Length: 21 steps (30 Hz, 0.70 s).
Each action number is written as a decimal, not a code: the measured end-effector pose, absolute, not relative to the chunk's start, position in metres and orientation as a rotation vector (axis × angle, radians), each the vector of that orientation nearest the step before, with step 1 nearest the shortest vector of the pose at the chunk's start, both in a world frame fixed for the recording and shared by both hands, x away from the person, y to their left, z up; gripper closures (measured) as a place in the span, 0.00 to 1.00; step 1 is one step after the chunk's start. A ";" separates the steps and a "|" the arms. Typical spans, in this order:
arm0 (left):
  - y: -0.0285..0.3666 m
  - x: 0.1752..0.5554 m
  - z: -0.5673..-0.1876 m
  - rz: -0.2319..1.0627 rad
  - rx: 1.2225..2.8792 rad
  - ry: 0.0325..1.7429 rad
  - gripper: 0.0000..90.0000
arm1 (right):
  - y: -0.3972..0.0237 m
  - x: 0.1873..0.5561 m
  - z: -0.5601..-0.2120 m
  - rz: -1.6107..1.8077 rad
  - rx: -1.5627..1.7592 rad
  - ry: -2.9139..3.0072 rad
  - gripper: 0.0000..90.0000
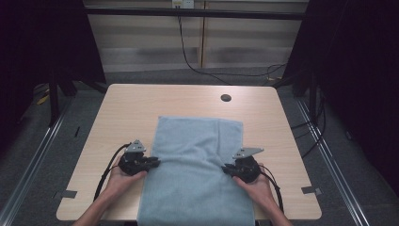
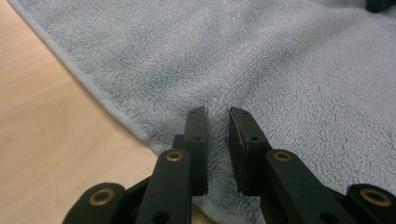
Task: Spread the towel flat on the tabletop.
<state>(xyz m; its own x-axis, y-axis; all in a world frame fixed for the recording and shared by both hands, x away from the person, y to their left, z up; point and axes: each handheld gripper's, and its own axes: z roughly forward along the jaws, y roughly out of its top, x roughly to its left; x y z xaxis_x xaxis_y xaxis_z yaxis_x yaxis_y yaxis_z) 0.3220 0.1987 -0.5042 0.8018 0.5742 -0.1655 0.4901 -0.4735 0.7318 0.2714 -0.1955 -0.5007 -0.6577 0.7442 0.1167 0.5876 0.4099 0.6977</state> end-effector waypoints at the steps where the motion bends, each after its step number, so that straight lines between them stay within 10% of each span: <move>1: 0.199 0.317 -0.504 0.134 2.164 0.771 0.86 | -0.197 0.267 -0.501 1.103 1.174 2.456 0.93; 21: 0.215 0.259 -0.491 0.037 2.155 0.700 0.79 | -0.199 0.216 -0.485 1.182 1.100 2.556 0.76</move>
